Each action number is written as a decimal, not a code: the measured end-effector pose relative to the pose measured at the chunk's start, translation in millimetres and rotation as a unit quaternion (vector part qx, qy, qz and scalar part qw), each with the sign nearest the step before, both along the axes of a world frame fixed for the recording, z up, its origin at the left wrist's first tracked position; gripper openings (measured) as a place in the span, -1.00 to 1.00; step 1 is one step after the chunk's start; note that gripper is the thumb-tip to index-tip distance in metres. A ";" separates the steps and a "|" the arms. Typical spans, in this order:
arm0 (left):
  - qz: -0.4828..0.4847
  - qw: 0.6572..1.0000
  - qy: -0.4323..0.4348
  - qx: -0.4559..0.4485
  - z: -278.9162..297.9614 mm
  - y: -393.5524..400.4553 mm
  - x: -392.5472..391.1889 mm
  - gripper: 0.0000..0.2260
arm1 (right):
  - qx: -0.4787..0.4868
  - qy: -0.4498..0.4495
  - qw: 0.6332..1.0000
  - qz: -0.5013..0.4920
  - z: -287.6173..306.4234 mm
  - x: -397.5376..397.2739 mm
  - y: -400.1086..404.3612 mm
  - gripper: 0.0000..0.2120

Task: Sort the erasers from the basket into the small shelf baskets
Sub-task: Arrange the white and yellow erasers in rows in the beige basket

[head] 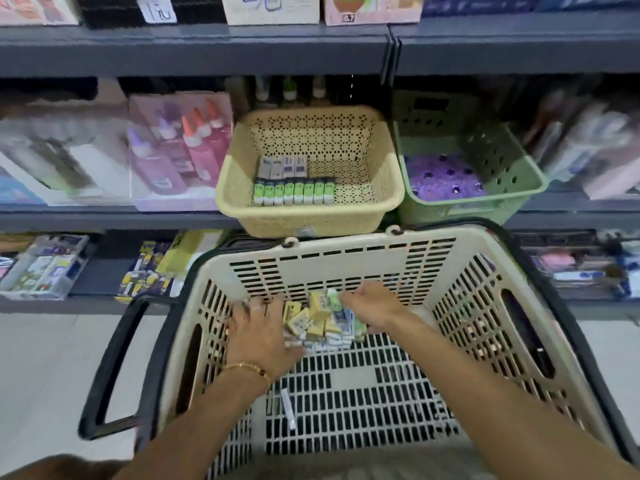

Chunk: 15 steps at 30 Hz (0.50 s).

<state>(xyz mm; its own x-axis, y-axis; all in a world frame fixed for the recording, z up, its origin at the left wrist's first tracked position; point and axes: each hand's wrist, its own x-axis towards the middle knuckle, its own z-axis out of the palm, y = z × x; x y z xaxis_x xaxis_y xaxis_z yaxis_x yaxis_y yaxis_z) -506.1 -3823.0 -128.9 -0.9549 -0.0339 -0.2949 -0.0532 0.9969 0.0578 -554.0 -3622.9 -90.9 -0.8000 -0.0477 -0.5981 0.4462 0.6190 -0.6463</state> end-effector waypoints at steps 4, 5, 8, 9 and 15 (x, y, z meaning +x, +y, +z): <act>-0.001 0.997 0.040 -0.059 -14.7 9.6 -2.6 -0.23 | -0.069 -0.073 0.994 -0.054 -22.7 2.9 -1.9 -0.67; -0.006 0.996 0.064 -0.066 -16.4 8.7 -4.3 -0.28 | -0.084 -0.079 0.991 -0.065 -26.5 2.5 -1.9 -0.66; -0.029 0.990 0.123 -0.066 -22.9 1.9 -6.4 -0.34 | -0.111 -0.086 0.984 -0.106 -34.9 0.1 -3.6 -0.64; -0.037 0.988 0.136 -0.070 -24.4 -0.8 -7.1 -0.35 | -0.107 -0.082 0.984 -0.113 -36.4 -0.4 -4.7 -0.63; -0.035 0.991 0.111 -0.059 -33.1 1.6 -6.7 -0.29 | -0.065 -0.030 0.991 -0.110 -38.6 3.2 -14.6 -0.54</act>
<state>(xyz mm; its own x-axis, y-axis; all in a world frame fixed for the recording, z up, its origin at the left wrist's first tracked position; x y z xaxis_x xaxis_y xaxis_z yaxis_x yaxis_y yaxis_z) -512.8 -3821.4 -162.0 -0.9970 0.0137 -0.0756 0.0180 0.9983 -0.0561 -550.8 -3637.5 -129.4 -0.7626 0.0442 -0.6454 0.6016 0.4152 -0.6824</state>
